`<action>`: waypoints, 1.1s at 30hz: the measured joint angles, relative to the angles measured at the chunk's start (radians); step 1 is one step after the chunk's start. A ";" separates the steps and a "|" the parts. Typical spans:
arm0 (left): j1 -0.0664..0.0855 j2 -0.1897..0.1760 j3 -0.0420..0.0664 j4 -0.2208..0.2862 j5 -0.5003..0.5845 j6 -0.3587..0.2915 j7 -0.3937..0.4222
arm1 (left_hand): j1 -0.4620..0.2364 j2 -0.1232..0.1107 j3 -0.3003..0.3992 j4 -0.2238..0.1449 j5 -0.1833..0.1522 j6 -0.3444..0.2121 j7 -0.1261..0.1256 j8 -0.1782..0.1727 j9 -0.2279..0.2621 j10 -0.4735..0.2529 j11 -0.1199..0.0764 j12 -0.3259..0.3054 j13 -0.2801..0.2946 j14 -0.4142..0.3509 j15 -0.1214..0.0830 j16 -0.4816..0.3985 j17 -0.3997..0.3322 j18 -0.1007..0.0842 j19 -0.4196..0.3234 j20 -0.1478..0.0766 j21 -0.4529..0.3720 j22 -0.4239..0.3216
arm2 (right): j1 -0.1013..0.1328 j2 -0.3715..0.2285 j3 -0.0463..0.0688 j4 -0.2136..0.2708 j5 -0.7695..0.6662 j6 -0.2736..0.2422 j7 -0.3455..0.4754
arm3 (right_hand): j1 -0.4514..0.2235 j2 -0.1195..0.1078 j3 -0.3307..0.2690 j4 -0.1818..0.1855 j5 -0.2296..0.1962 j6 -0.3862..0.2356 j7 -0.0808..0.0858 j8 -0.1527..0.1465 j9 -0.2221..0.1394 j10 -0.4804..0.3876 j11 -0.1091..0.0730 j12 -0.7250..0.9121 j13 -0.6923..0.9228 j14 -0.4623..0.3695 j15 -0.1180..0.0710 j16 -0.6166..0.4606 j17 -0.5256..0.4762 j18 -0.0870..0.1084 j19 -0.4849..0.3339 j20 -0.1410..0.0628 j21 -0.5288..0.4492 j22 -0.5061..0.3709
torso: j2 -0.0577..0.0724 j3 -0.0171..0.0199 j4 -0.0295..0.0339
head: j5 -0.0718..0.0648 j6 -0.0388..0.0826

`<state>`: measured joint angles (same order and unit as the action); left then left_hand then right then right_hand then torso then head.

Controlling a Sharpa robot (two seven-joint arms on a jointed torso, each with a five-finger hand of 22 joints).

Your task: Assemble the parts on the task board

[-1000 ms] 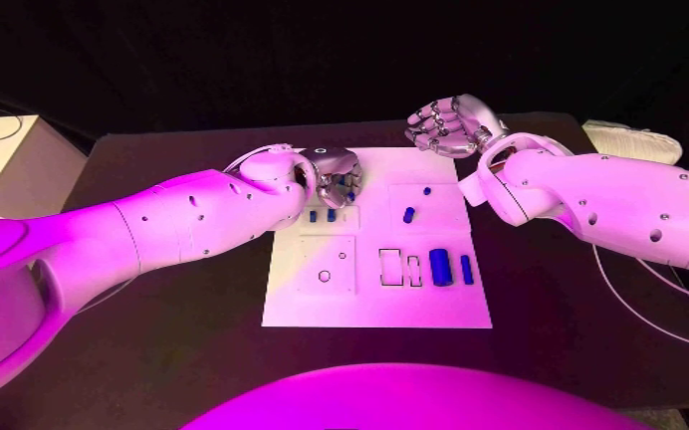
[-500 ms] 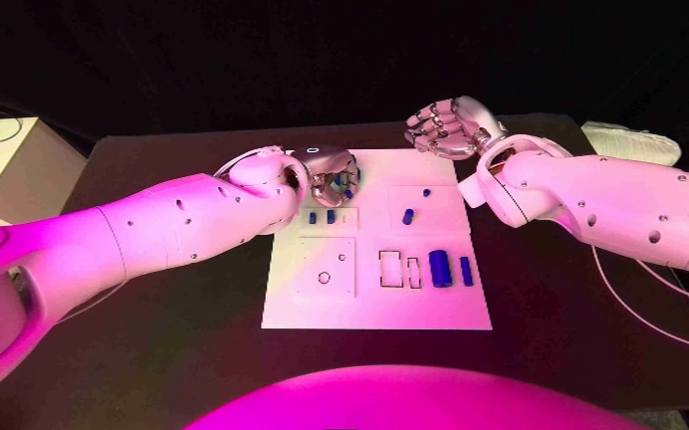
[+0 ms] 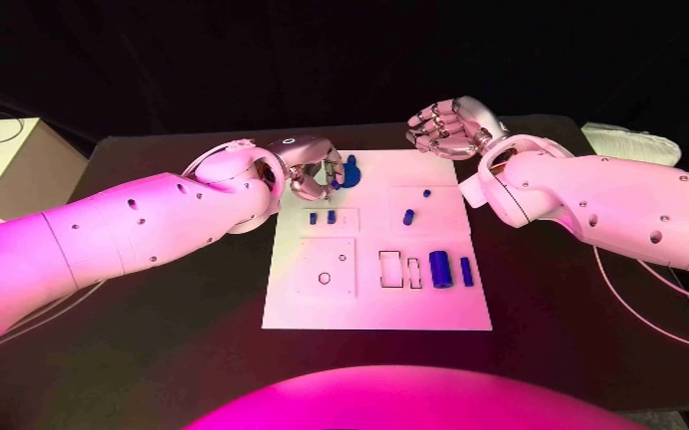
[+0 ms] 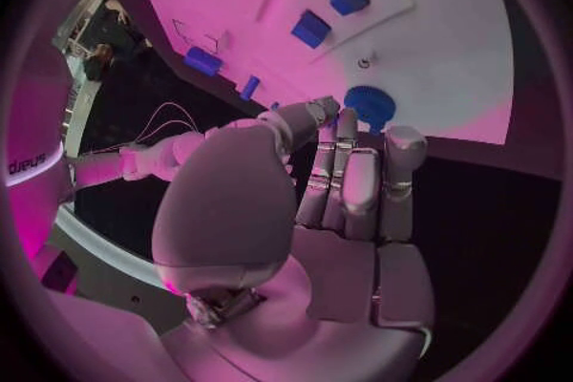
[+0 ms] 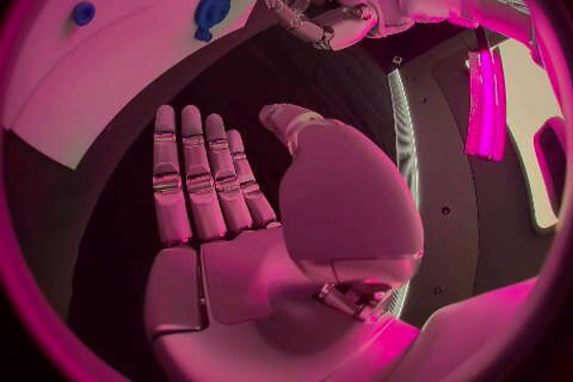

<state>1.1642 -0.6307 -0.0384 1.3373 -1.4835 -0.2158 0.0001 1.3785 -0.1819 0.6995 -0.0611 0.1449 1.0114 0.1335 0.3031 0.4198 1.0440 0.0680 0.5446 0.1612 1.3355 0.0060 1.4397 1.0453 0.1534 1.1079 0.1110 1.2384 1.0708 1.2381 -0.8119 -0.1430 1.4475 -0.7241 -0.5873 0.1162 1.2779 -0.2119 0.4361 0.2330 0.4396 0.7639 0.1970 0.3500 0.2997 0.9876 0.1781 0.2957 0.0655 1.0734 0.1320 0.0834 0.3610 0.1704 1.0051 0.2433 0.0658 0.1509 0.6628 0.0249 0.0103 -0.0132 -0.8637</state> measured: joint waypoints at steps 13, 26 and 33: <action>0.000 -0.008 0.003 -0.037 0.025 0.050 -0.007 | -0.004 -0.004 0.000 0.000 -0.002 0.004 0.004 -0.005 0.005 0.007 0.000 -0.005 -0.001 0.001 0.001 0.000 0.002 0.000 0.000 0.000 0.000 0.002 | -0.001 0.002 0.000 -0.001 0.000 0.001 0.000 | 0.000 0.000 0.000 0.000 0.000 0.000 0.000 0.000 0.000 0.000 0.000 0.000 0.000 0.000 0.000 0.000 -0.001 0.000 0.000 0.000 0.000 -0.001 | 0.001 -0.0006 0.0008 | 0.008 -0.001; 0.000 0.002 0.000 -0.057 0.026 0.080 -0.013 | -0.008 0.000 -0.006 0.000 -0.002 0.007 0.000 -0.010 0.005 0.007 0.000 -0.008 -0.001 0.001 0.001 0.000 0.002 0.000 0.000 0.000 0.000 0.003 | -0.002 0.002 0.000 -0.002 0.000 0.001 0.000 | 0.000 0.000 0.000 0.000 0.000 0.000 0.000 0.000 0.000 0.000 0.000 0.000 0.000 0.000 0.000 0.000 -0.001 0.000 0.000 0.000 0.000 -0.001 | 0.001 0.0002 0.0012 | 0.007 -0.007; 0.000 0.012 -0.003 -0.066 0.026 0.087 -0.013 | -0.008 0.000 -0.006 0.000 -0.002 0.007 0.000 -0.012 0.005 0.007 0.000 -0.012 -0.001 0.001 0.001 0.000 0.002 0.000 0.000 0.000 0.000 0.003 | -0.002 0.003 0.000 -0.002 0.000 0.001 0.000 | 0.000 0.000 0.000 0.000 0.004 0.000 0.000 0.000 -0.002 0.000 0.000 -0.004 0.000 0.000 0.000 0.000 -0.004 0.000 0.000 0.000 0.000 -0.005 | 0.001 -0.0005 0.0007 | 0.008 -0.008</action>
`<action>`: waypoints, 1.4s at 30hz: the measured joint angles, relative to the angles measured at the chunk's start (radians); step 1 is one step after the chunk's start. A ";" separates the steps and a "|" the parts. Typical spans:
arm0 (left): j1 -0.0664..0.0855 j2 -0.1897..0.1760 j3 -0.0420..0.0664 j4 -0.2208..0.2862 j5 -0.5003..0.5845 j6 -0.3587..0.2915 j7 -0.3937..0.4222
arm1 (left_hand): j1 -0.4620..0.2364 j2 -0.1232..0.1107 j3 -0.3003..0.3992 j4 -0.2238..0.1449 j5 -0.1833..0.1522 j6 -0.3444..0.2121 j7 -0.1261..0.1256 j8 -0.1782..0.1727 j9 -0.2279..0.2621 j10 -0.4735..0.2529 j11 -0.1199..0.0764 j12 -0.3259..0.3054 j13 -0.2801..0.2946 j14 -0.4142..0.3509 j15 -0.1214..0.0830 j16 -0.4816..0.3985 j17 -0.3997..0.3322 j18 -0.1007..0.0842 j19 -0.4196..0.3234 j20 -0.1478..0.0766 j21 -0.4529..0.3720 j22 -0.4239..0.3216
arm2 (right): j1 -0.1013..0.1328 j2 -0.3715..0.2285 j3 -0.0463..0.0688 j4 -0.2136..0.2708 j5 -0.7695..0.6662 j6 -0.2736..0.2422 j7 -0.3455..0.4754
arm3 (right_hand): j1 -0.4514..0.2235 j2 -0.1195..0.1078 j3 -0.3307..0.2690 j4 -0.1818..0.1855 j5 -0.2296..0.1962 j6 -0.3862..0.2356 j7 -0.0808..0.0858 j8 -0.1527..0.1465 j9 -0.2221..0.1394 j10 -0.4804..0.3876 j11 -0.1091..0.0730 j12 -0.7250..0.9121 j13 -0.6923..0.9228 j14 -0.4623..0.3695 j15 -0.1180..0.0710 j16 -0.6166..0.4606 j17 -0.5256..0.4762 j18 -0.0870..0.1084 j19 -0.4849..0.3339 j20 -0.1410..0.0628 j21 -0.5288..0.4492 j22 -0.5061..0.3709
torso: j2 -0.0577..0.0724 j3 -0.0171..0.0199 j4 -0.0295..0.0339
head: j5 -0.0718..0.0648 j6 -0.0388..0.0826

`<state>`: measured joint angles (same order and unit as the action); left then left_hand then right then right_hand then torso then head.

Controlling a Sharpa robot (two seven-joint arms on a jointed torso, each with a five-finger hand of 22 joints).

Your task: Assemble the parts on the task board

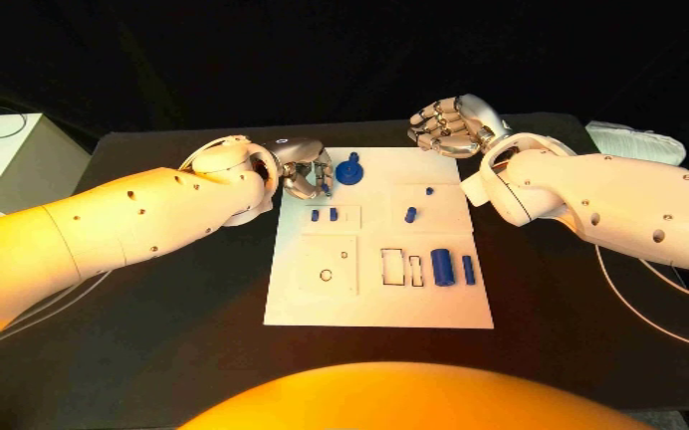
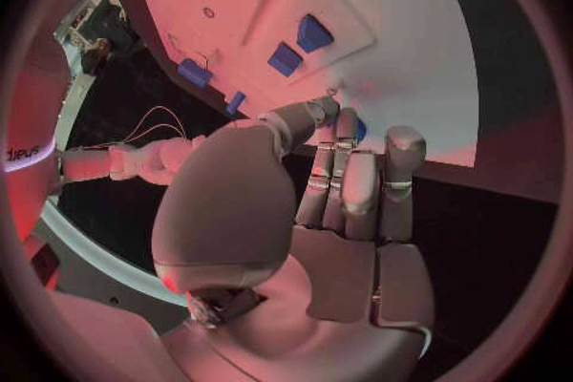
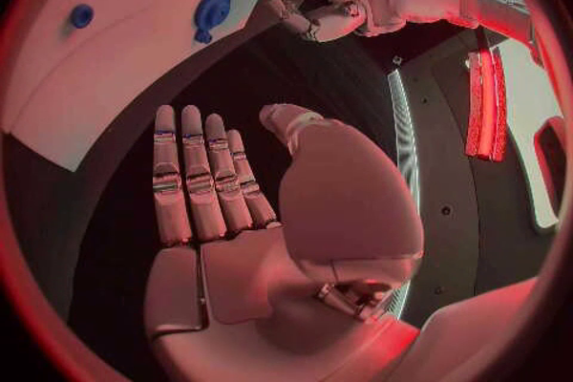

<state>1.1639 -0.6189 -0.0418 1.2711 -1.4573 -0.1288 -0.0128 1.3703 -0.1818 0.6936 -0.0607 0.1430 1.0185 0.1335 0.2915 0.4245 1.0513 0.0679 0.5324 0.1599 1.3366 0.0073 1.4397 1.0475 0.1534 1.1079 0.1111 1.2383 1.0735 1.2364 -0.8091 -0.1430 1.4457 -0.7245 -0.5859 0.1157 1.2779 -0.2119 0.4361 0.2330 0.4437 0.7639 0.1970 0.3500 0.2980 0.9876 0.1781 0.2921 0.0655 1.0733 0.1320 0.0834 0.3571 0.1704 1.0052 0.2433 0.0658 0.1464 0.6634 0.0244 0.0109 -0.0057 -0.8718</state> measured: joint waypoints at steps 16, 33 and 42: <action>-0.003 0.019 -0.004 -0.022 0.001 0.007 0.001 | -0.001 -0.001 0.000 0.000 -0.001 0.000 0.000 -0.003 0.000 0.004 -0.003 -0.002 0.000 0.004 -0.004 0.000 0.000 0.000 0.000 0.000 0.000 0.000 | 0.000 0.001 0.000 0.000 0.000 0.000 0.000 | 0.000 0.000 0.000 0.000 0.000 0.000 0.000 0.000 0.000 0.000 0.000 0.000 0.000 0.000 0.000 0.000 -0.001 0.000 0.000 0.000 0.000 -0.002 | 0.000 0.0006 -0.0004 | 0.000 0.001; -0.004 0.023 -0.008 -0.029 0.002 0.024 0.001 | -0.002 -0.003 0.000 0.000 0.003 0.002 0.002 0.001 0.001 0.007 0.000 -0.002 -0.001 0.003 -0.003 0.000 -0.001 0.000 0.000 0.000 0.000 0.000 | 0.000 0.001 0.000 0.000 0.000 0.000 0.000 | 0.000 0.000 0.000 0.000 0.000 0.000 0.000 0.000 0.000 0.000 0.000 0.000 0.000 0.000 0.000 0.000 -0.002 0.000 0.000 0.000 0.000 -0.002 | 0.000 0.0005 0.0005 | -0.002 -0.001; -0.003 0.028 -0.011 -0.031 0.003 0.030 0.000 | -0.002 -0.003 -0.003 -0.003 0.003 0.004 0.000 0.000 0.001 0.011 -0.003 -0.007 -0.001 0.003 -0.003 0.000 -0.004 0.000 0.000 0.000 0.000 0.000 | 0.000 0.001 0.000 0.000 0.000 0.000 0.000 | 0.000 0.000 0.000 0.000 0.000 0.000 0.000 0.000 0.000 0.000 0.000 0.000 0.000 0.000 0.000 0.000 -0.002 0.000 0.000 0.000 0.000 -0.002 | 0.000 -0.0002 0.0000 | -0.002 -0.001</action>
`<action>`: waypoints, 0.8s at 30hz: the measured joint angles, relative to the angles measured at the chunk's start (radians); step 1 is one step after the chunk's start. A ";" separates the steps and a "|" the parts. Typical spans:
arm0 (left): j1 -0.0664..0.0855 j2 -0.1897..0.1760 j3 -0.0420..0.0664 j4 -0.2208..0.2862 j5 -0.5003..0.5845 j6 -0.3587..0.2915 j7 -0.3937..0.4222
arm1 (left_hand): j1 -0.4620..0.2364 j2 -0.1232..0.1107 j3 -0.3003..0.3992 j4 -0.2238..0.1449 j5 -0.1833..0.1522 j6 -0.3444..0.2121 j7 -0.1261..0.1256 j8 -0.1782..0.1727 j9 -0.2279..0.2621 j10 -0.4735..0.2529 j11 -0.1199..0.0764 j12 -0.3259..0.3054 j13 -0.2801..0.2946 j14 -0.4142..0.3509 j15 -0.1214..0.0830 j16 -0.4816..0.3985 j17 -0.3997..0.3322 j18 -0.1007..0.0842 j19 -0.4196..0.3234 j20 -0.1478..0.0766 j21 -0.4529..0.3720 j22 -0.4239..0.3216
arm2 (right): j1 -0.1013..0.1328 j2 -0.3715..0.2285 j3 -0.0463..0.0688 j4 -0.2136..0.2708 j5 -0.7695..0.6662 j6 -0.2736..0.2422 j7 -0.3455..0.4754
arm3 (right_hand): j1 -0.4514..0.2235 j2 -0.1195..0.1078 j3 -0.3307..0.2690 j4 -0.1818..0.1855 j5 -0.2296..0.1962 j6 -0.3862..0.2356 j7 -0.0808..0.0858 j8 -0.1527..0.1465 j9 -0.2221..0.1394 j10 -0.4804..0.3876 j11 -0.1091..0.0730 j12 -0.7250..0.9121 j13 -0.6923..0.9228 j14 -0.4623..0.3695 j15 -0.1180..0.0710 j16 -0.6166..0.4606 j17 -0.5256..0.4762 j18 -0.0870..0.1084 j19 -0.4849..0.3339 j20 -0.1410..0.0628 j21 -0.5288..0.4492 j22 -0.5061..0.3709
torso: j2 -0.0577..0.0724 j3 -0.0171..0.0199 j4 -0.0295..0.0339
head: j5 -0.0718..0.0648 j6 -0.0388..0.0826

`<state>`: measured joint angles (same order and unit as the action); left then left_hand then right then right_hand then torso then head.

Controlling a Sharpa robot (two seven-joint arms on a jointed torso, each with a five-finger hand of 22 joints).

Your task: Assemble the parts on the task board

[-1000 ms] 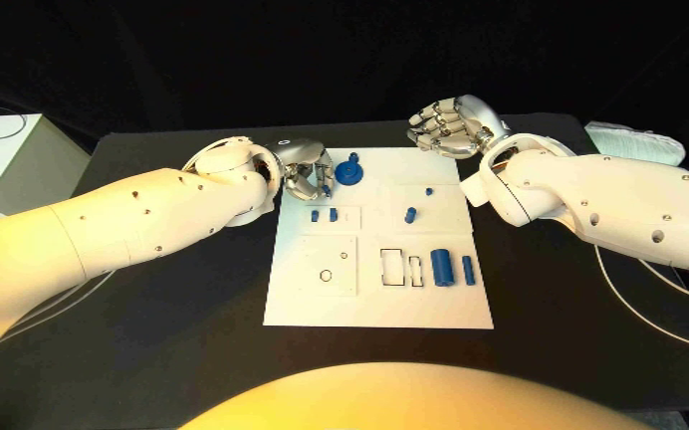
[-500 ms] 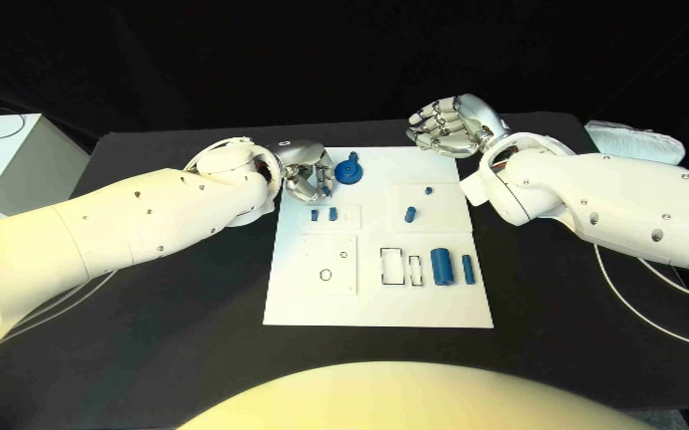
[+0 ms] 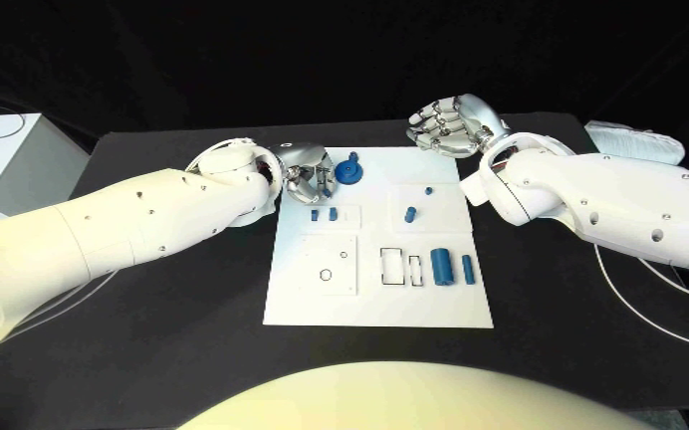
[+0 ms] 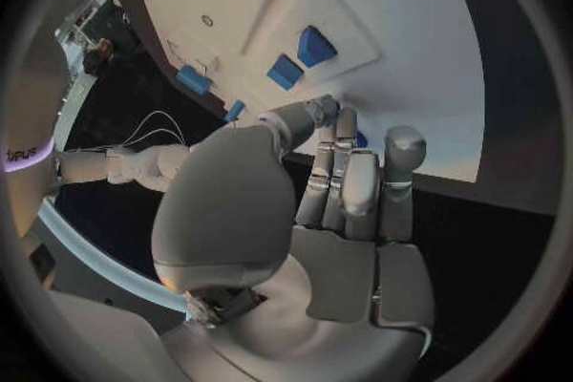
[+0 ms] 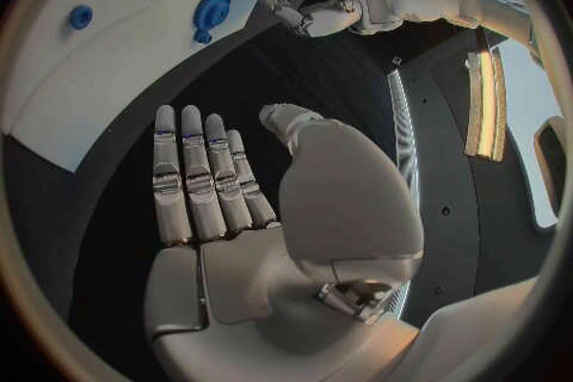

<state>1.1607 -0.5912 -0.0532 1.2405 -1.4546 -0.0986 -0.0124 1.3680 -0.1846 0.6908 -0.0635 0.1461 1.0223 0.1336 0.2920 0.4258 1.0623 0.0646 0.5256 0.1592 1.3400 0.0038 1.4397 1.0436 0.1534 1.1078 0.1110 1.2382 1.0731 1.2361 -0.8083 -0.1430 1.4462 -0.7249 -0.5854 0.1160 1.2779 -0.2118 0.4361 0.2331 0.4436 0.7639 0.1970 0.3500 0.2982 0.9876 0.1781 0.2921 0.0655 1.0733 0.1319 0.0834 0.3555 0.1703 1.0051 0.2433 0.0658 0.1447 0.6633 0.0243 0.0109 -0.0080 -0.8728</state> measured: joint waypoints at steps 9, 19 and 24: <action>0.000 0.001 -0.002 -0.001 0.001 0.001 -0.001 | 0.000 0.000 0.000 0.000 0.000 0.002 -0.002 -0.001 0.004 0.005 0.002 0.000 0.002 0.000 0.000 0.000 0.004 0.000 0.000 0.000 0.000 0.002 | 0.000 0.000 0.000 0.000 0.000 0.000 0.000 | 0.000 0.000 0.000 0.000 0.000 0.000 0.000 0.000 0.000 0.000 0.000 0.000 0.000 0.000 0.000 0.000 0.000 0.000 0.000 0.000 0.000 0.000 | 0.000 0.0001 0.0005 | 0.000 0.000; 0.000 0.010 -0.004 -0.011 0.003 0.002 -0.002 | -0.003 -0.003 -0.003 -0.003 0.000 0.005 0.002 -0.004 0.004 0.009 -0.002 0.000 0.006 0.000 0.000 0.000 0.006 -0.016 0.004 -0.004 0.000 0.003 | 0.000 -0.001 0.000 0.001 0.000 0.000 0.000 | 0.000 0.000 0.000 0.000 0.000 0.000 0.000 0.000 0.000 0.000 0.000 0.000 0.000 0.000 0.000 0.000 0.000 0.000 0.000 0.000 0.000 0.000 | 0.000 0.0001 -0.0001 | -0.001 0.000; 0.001 0.015 -0.005 -0.015 0.003 0.003 -0.002 | -0.005 -0.005 -0.003 -0.003 0.000 0.009 -0.001 -0.004 0.004 0.009 -0.002 0.000 0.006 0.000 0.000 0.001 0.007 -0.016 0.004 -0.004 0.000 0.003 | 0.000 -0.001 0.000 0.002 0.000 0.000 0.000 | 0.000 0.000 0.000 0.000 0.000 0.000 0.000 0.000 0.000 0.000 0.000 0.000 0.000 0.000 0.000 0.000 0.000 0.000 0.000 0.000 0.000 0.000 | 0.001 0.0002 -0.0005 | -0.002 0.000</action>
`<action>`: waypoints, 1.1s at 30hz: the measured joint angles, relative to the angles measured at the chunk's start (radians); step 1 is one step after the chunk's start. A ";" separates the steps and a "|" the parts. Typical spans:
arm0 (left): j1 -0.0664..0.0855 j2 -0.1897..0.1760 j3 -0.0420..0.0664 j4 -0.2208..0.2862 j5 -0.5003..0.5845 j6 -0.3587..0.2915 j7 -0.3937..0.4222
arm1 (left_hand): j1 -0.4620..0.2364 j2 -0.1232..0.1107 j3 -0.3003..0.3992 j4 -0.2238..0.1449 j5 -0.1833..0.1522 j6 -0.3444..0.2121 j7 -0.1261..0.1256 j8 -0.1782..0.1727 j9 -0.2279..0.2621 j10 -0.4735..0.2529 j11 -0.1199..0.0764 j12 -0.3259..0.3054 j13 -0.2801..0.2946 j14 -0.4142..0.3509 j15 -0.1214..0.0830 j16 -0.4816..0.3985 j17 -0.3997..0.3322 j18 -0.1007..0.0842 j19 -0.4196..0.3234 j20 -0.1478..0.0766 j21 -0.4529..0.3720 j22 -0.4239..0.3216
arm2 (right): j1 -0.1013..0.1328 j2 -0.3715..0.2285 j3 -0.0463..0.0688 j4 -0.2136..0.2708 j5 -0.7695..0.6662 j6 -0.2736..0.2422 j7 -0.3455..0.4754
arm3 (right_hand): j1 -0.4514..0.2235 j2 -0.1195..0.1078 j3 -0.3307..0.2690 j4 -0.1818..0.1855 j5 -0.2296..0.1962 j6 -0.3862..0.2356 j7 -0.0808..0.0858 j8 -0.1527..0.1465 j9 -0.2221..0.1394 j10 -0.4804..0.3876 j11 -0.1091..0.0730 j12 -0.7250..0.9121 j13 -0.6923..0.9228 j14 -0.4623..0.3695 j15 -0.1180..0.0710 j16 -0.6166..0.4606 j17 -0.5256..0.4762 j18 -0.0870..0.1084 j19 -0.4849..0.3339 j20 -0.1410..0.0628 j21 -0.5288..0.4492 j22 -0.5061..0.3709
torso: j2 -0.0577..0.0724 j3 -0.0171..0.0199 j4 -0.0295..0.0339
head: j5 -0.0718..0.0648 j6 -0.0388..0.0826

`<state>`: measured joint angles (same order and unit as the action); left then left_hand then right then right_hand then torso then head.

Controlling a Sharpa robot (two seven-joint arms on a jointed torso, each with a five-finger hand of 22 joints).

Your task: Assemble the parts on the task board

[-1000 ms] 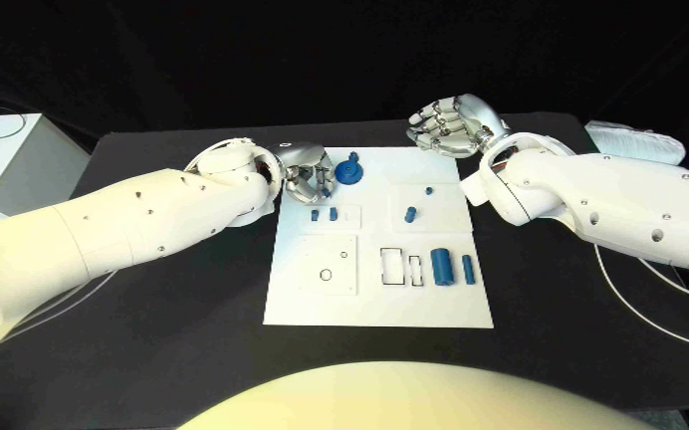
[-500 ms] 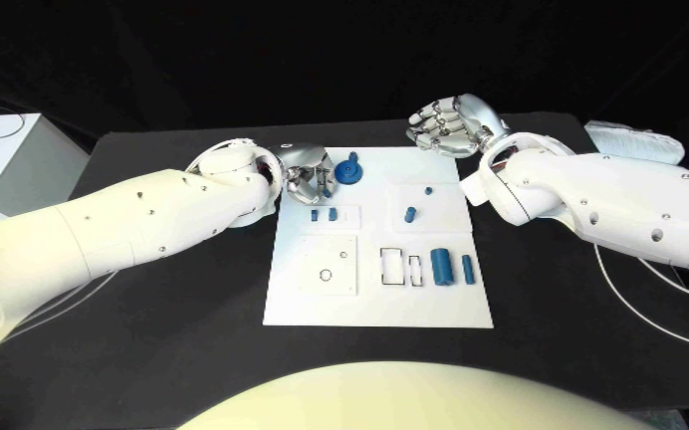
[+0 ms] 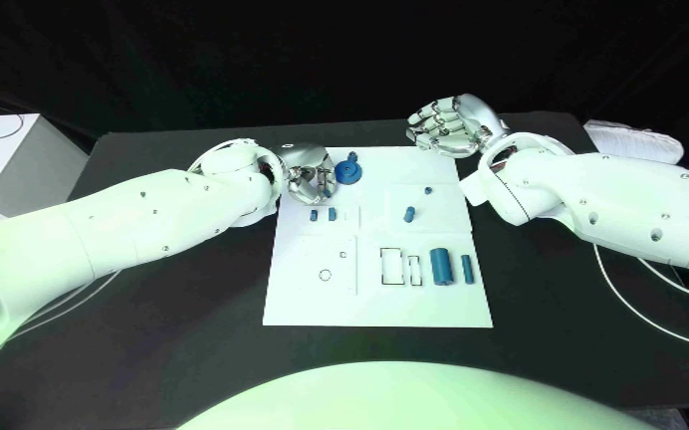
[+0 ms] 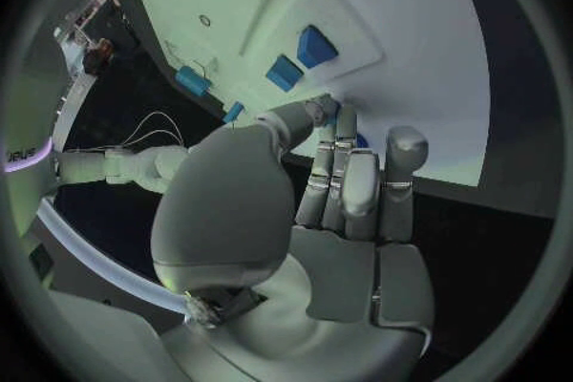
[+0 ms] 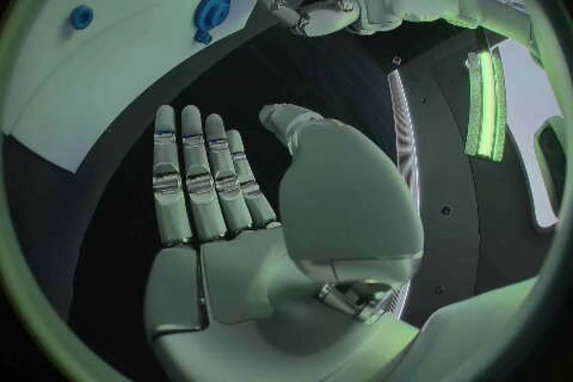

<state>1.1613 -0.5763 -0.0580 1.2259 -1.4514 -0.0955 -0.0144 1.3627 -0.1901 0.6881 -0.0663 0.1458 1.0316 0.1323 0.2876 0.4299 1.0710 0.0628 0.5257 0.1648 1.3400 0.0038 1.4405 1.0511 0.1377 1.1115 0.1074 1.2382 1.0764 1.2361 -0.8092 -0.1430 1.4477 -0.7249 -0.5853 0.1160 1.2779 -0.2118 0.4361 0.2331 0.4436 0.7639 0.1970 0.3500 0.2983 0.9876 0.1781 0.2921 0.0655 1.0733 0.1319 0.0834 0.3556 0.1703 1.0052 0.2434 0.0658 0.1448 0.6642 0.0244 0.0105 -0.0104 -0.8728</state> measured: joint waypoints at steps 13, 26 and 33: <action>0.001 0.004 -0.001 -0.004 0.000 0.011 -0.003 | 0.005 0.003 -0.004 -0.004 0.000 0.012 -0.006 0.003 0.000 0.011 -0.003 0.000 0.006 0.004 -0.004 0.003 0.000 0.000 0.000 0.000 0.000 -0.004 | 0.000 0.000 0.000 0.000 0.000 0.000 0.000 | 0.000 0.000 0.004 -0.004 0.000 0.000 0.000 0.000 -0.002 0.000 0.000 0.000 0.000 0.000 0.000 0.000 -0.004 0.000 0.000 0.000 0.000 -0.004 | -0.001 0.0012 0.0008 | -0.001 0.000; -0.001 -0.003 -0.005 0.000 0.004 0.010 -0.003 | -0.003 0.021 -0.012 -0.012 0.000 -0.095 0.014 -0.079 -0.026 -0.027 0.010 -0.004 0.025 -0.010 0.009 0.003 -0.023 0.000 -0.013 0.005 -0.008 -0.019 | 0.000 0.000 0.000 0.000 0.000 0.000 0.000 | 0.000 0.000 0.004 -0.004 0.000 0.000 0.000 0.000 -0.002 0.000 0.000 0.000 0.000 0.000 0.000 0.000 -0.005 0.000 0.000 0.000 0.000 -0.006 | -0.002 0.0000 0.0010 | -0.001 0.000; -0.004 -0.004 -0.007 -0.001 0.012 0.005 -0.002 | -0.009 0.007 -0.012 -0.012 0.000 -0.128 0.012 -0.104 -0.040 -0.042 0.012 -0.007 0.030 -0.018 0.011 0.003 -0.038 0.000 -0.017 0.009 -0.012 -0.025 | 0.000 0.000 0.000 -0.001 0.000 0.000 0.000 | 0.000 0.000 0.004 -0.004 0.000 0.000 0.000 0.000 -0.002 0.000 0.000 0.000 0.000 0.000 0.000 0.000 -0.006 0.000 0.000 0.000 0.000 -0.006 | -0.002 0.0000 0.0011 | -0.001 0.000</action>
<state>1.1571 -0.5801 -0.0649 1.2251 -1.4397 -0.0900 -0.0161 1.3538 -0.1832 0.6759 -0.0786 0.1459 0.9041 0.1445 0.1832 0.3898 1.0292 0.0752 0.5187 0.1949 1.3218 0.0147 1.4436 1.0131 0.1379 1.0948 0.1162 1.2263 1.0515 1.2361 -0.8088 -0.1430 1.4472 -0.7250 -0.5852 0.1158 1.2779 -0.2119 0.4403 0.2288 0.4436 0.7639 0.1970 0.3500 0.2964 0.9876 0.1781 0.2921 0.0655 1.0734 0.1320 0.0834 0.3500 0.1703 1.0052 0.2434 0.0658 0.1385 0.6625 0.0244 0.0115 -0.0110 -0.8728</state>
